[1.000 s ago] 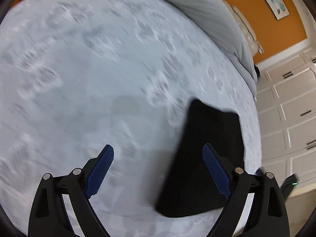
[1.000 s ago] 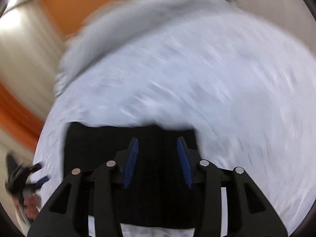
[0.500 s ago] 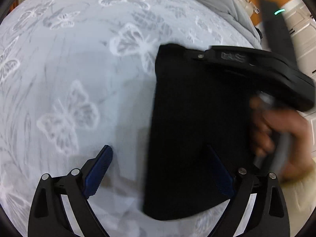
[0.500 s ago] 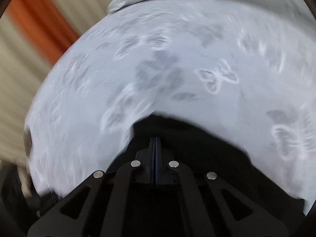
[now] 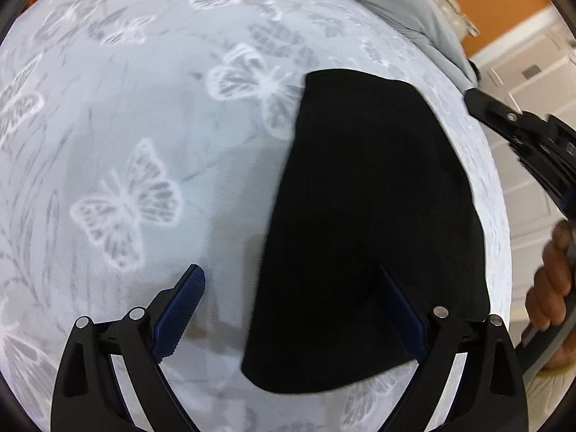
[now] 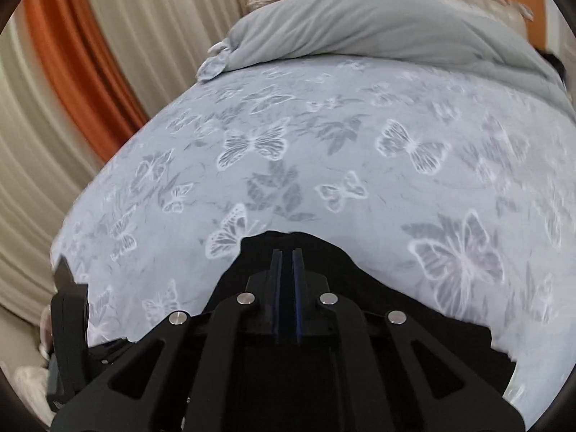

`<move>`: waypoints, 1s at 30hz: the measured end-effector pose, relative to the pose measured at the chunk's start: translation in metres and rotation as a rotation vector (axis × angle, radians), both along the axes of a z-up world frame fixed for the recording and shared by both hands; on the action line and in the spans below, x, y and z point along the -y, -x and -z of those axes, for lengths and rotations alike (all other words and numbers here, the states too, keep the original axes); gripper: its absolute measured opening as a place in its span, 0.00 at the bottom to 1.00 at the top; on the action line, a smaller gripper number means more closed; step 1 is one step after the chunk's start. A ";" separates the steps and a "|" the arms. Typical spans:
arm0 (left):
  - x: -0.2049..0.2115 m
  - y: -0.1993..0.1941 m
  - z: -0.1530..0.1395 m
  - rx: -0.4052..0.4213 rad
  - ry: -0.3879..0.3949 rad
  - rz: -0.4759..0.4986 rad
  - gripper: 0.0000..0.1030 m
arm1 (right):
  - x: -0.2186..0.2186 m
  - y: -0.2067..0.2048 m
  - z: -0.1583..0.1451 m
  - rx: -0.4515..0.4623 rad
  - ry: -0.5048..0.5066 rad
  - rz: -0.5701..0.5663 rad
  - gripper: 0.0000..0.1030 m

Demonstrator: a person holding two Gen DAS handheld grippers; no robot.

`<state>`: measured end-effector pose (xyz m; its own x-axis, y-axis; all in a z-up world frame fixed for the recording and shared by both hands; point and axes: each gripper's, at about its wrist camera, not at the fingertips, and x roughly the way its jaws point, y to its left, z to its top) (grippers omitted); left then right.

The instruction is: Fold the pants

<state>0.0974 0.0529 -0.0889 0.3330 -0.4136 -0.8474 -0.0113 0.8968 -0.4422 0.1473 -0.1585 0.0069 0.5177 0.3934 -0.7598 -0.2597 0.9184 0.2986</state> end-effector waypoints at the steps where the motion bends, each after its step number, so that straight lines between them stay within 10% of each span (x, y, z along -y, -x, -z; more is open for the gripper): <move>1: 0.002 0.006 -0.003 0.007 0.005 0.014 0.90 | 0.009 0.005 0.002 -0.004 0.007 0.015 0.10; 5: 0.002 0.006 -0.004 0.021 -0.003 0.042 0.90 | 0.064 0.042 0.015 -0.020 0.038 0.171 0.56; 18: -0.030 0.007 -0.040 0.159 0.004 -0.019 0.90 | 0.138 0.101 0.079 -0.201 -0.151 0.287 0.69; 20: -0.022 0.015 -0.044 0.184 -0.015 0.030 0.90 | 0.127 0.098 0.083 -0.199 -0.093 0.284 0.69; 23: -0.008 0.025 -0.049 0.224 -0.036 0.114 0.90 | 0.109 0.094 0.078 -0.191 -0.092 0.241 0.30; 30: 0.017 0.062 -0.071 0.413 -0.079 0.338 0.90 | 0.026 0.061 -0.022 -0.049 -0.386 0.011 0.17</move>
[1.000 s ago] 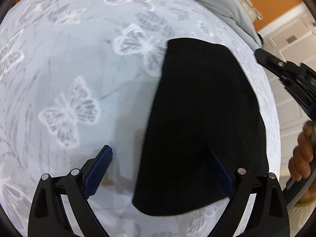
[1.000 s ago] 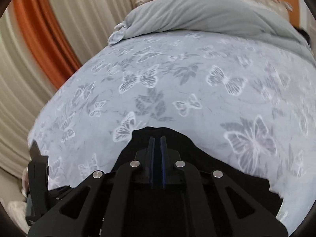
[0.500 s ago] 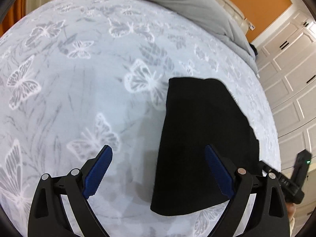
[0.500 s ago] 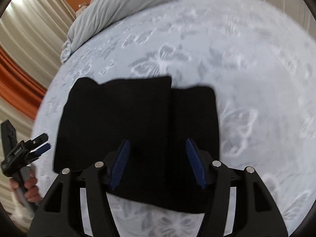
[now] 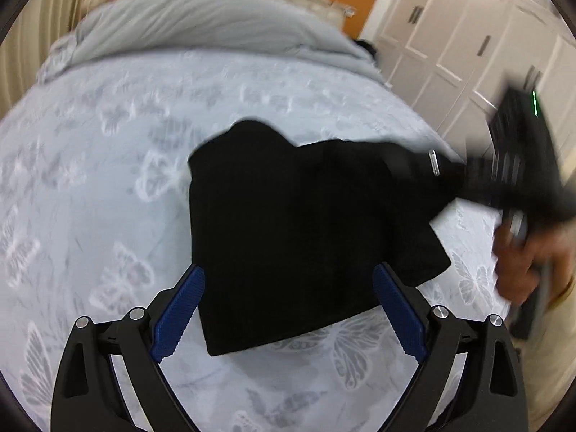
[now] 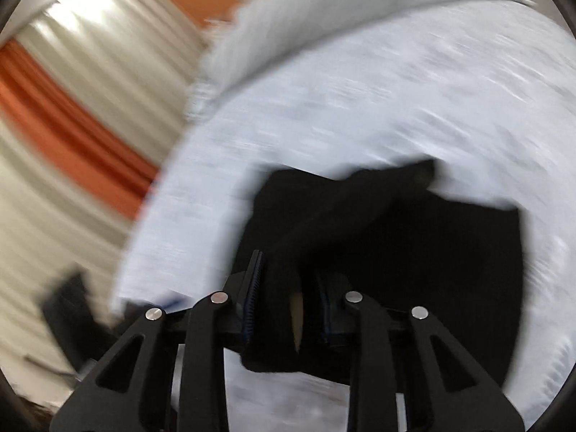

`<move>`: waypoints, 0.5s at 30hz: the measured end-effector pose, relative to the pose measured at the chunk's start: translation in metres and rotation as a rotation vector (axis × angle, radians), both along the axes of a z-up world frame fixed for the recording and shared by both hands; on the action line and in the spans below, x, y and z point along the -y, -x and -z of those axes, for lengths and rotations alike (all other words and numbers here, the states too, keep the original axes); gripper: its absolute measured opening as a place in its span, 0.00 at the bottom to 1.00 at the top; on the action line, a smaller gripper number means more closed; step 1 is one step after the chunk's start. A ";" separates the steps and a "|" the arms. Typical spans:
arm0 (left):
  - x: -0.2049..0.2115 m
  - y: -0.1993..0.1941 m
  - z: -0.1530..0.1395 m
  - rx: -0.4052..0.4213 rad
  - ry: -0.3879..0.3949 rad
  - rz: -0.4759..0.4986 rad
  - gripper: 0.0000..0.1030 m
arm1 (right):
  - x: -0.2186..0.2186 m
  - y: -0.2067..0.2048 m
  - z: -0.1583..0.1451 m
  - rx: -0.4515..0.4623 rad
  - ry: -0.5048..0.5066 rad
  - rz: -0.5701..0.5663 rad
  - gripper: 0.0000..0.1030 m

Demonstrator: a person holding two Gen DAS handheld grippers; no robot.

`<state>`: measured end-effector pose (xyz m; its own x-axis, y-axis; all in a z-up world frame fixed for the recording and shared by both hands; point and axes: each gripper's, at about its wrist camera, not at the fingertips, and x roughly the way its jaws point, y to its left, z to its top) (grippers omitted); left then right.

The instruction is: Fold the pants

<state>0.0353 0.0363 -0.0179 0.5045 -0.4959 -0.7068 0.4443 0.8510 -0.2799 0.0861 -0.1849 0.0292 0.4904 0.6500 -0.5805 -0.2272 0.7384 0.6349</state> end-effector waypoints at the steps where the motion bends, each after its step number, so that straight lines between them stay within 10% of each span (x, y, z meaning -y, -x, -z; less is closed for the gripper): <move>1: -0.003 0.003 -0.005 0.039 -0.002 -0.010 0.90 | -0.018 -0.011 -0.011 -0.004 -0.024 -0.052 0.13; 11: -0.057 -0.020 -0.025 0.180 -0.010 -0.175 0.90 | -0.222 -0.096 -0.068 -0.033 0.175 -0.406 0.09; 15: -0.105 -0.038 -0.026 0.166 -0.116 -0.484 0.90 | -0.308 -0.109 -0.083 -0.023 0.169 -0.498 0.10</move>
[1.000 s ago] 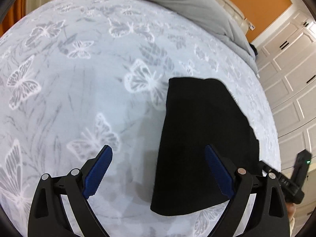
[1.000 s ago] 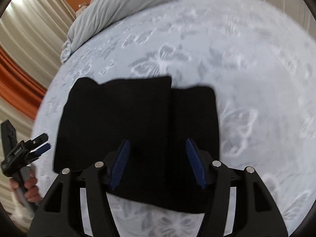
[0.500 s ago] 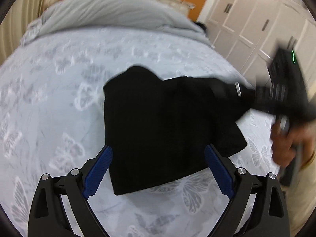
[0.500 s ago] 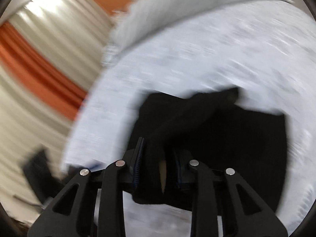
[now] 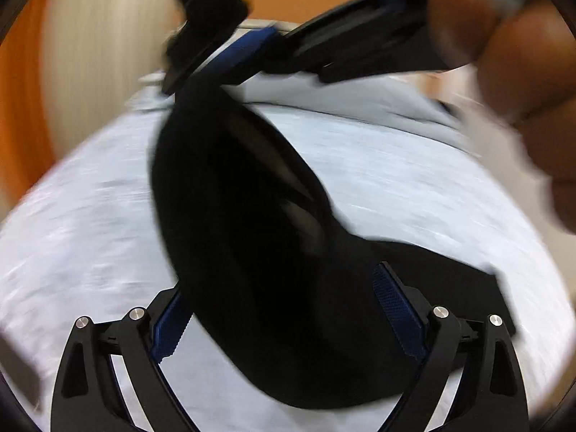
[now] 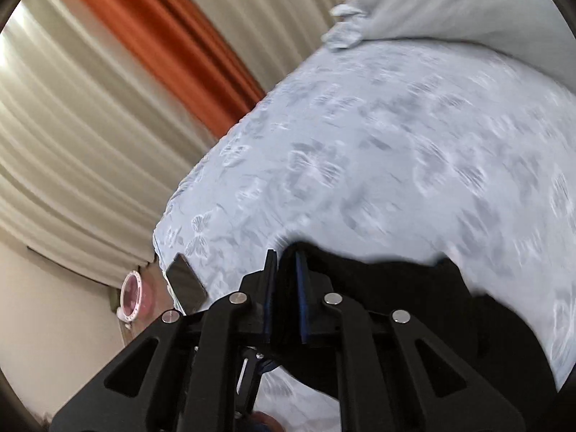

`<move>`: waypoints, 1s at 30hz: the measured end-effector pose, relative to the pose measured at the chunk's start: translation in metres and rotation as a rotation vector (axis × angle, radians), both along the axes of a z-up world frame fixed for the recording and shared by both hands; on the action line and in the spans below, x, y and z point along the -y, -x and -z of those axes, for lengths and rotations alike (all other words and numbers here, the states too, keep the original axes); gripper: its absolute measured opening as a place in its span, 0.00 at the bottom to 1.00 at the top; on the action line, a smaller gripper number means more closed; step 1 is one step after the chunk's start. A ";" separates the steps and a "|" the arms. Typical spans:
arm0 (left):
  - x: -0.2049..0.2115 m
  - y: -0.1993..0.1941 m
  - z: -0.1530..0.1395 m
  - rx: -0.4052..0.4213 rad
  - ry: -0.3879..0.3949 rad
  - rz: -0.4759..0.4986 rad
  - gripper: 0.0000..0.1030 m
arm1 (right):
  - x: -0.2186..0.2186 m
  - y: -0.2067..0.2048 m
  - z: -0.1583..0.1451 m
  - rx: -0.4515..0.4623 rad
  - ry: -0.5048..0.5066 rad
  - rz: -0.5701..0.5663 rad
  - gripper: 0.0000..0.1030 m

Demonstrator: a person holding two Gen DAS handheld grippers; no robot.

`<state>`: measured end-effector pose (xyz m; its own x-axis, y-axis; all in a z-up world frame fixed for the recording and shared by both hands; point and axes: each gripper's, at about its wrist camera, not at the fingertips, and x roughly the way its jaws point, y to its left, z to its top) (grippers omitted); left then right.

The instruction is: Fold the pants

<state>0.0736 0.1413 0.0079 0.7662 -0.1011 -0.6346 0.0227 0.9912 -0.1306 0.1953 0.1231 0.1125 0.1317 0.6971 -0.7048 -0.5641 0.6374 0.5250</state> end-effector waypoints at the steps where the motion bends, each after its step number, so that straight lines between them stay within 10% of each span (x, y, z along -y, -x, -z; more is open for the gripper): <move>1: -0.017 -0.003 0.002 -0.009 -0.008 -0.106 0.90 | -0.030 -0.004 -0.005 -0.002 -0.009 -0.037 0.12; 5: -0.107 -0.025 0.038 -0.230 0.145 -0.410 0.90 | -0.070 0.009 -0.029 0.141 0.097 -0.113 0.24; 9: -0.155 -0.021 0.053 -0.294 0.296 -0.432 0.90 | 0.001 0.037 -0.024 0.367 0.236 -0.007 0.60; 12: -0.167 -0.020 0.051 -0.300 0.296 -0.407 0.90 | 0.067 0.082 0.047 0.460 0.485 0.006 0.59; 19: -0.164 -0.020 0.063 -0.379 0.282 -0.392 0.90 | 0.098 0.136 0.161 0.399 0.650 -0.065 0.75; 21: -0.166 -0.016 0.062 -0.373 0.305 -0.389 0.90 | 0.095 0.134 0.181 0.402 0.704 -0.098 0.59; 22: -0.165 -0.015 0.061 -0.371 0.301 -0.389 0.90 | 0.095 0.122 0.189 0.318 0.687 -0.087 0.33; 23: -0.165 -0.015 0.061 -0.367 0.294 -0.390 0.90 | 0.096 0.111 0.186 0.255 0.656 -0.045 0.27; 30: -0.189 0.003 0.025 -0.221 0.369 -0.425 0.90 | 0.030 0.068 0.074 0.081 0.041 -0.004 0.27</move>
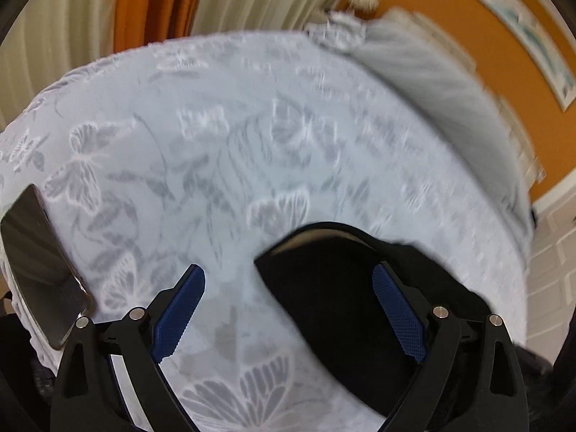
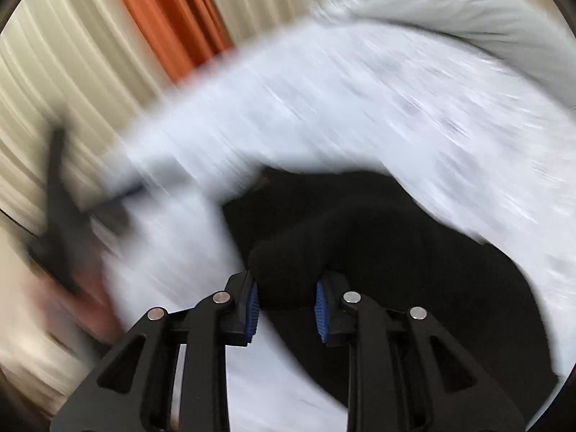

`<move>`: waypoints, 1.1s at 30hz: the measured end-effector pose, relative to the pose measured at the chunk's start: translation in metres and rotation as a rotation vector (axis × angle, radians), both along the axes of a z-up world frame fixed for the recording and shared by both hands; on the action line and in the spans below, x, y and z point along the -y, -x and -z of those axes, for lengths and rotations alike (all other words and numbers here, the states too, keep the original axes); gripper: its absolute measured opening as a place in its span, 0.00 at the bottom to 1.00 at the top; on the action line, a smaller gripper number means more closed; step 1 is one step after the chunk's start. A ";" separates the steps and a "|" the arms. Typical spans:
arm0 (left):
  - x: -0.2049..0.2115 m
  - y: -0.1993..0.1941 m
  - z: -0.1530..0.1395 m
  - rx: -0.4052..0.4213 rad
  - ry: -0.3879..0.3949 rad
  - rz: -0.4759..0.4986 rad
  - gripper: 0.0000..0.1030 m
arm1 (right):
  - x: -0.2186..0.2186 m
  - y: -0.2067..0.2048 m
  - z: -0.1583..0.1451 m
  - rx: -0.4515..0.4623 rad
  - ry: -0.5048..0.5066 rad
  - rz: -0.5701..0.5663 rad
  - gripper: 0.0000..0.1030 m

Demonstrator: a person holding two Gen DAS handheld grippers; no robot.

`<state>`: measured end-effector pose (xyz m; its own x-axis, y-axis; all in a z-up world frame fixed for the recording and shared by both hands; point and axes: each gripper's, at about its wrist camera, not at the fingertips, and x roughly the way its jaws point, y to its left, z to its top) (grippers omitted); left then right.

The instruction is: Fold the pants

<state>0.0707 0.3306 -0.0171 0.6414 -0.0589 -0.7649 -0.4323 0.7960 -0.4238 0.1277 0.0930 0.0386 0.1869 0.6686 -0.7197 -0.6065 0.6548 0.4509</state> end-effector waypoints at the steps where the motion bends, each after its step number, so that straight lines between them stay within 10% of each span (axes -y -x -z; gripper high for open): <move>1: -0.008 0.007 -0.008 0.049 0.019 -0.027 0.90 | -0.023 -0.005 0.001 -0.052 -0.068 -0.034 0.41; 3: -0.024 0.023 -0.024 0.137 0.005 -0.117 0.90 | -0.071 -0.009 0.030 -0.147 -0.174 -0.128 0.70; 9: -0.066 0.033 -0.018 0.107 0.009 -0.292 0.89 | 0.002 -0.020 0.025 -0.071 -0.324 0.052 0.64; 13: -0.046 0.010 0.007 0.007 0.090 -0.129 0.89 | 0.127 -0.053 0.032 0.020 -0.064 0.301 0.66; 17: 0.004 -0.033 0.043 -0.105 0.196 0.105 0.89 | 0.218 -0.091 0.073 -0.096 0.090 0.411 0.64; 23: 0.028 -0.049 0.085 -0.221 0.303 0.021 0.88 | 0.247 -0.122 0.117 -0.152 0.145 0.377 0.64; 25: 0.039 -0.053 0.081 -0.212 0.269 0.057 0.75 | 0.224 -0.116 0.133 -0.137 0.199 0.282 0.41; 27: 0.048 -0.058 0.081 -0.227 0.213 0.100 0.30 | 0.202 -0.097 0.125 -0.037 0.236 0.198 0.10; 29: 0.050 -0.054 0.076 -0.191 0.191 0.098 0.13 | 0.199 -0.083 0.105 0.043 0.243 0.194 0.06; 33: 0.046 -0.040 0.053 -0.092 0.110 0.073 0.11 | 0.226 -0.083 0.088 0.165 0.197 0.316 0.03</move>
